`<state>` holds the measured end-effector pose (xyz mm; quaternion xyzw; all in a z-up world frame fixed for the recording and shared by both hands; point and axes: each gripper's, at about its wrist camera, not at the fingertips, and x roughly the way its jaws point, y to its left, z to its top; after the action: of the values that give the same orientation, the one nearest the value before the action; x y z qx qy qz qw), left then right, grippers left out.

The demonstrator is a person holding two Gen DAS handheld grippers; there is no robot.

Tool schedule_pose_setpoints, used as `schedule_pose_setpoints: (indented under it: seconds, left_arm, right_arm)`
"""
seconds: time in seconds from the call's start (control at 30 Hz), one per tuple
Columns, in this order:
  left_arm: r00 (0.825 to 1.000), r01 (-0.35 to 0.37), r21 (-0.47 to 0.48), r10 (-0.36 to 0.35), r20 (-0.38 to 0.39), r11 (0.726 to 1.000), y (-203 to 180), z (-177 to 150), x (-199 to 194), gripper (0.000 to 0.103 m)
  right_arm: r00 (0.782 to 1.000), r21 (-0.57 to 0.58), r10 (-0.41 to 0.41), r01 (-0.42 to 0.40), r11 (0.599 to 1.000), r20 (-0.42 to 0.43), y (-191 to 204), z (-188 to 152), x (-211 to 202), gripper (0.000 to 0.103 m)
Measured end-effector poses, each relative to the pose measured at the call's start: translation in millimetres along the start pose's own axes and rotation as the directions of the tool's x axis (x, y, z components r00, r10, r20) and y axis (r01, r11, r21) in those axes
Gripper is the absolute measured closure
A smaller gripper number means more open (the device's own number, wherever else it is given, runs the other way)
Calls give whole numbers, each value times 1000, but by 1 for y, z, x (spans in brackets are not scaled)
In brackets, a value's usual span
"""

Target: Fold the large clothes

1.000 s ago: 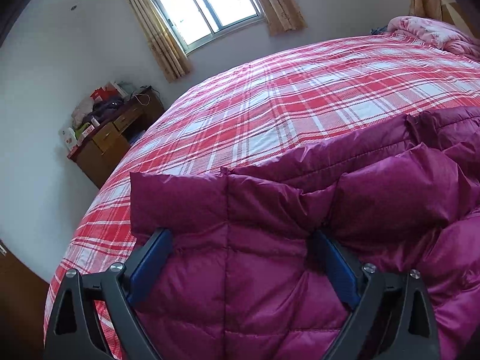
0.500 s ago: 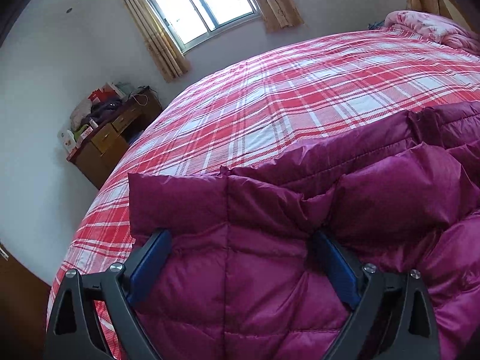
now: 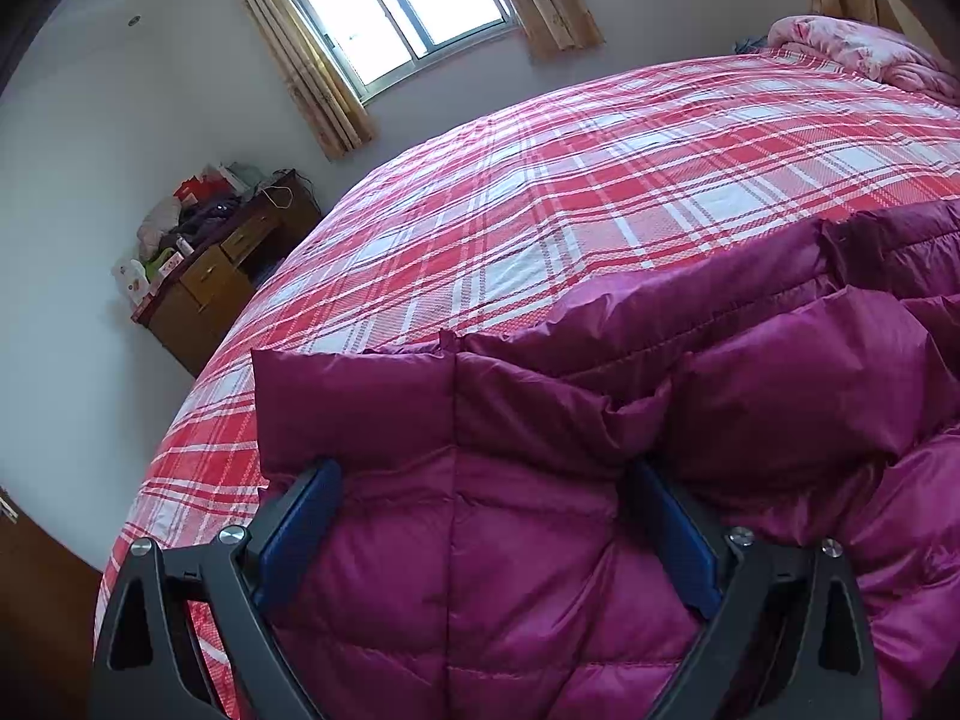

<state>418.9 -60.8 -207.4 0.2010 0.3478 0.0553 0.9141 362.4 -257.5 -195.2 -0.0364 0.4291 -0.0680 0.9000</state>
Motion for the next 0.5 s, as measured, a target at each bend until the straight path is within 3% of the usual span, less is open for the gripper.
schedule_pose_setpoints:
  seconds: [0.3,0.4,0.5]
  left_arm:
    - [1000,-1,4,1,-5,1000,0,1,0,6]
    - [1000,23,-45,-24,-16,999,15,1,-8,6]
    - [997,74,-121,-70,42,990,34,-4,-37,6]
  right_arm:
    - [1000,6,-7,7,1000,3,1,0,-12,5]
    - [997,15,42,-43,999,65,5,-7,-40,8]
    - [988,-34,90,-86,996,126,20,-21,-71,7]
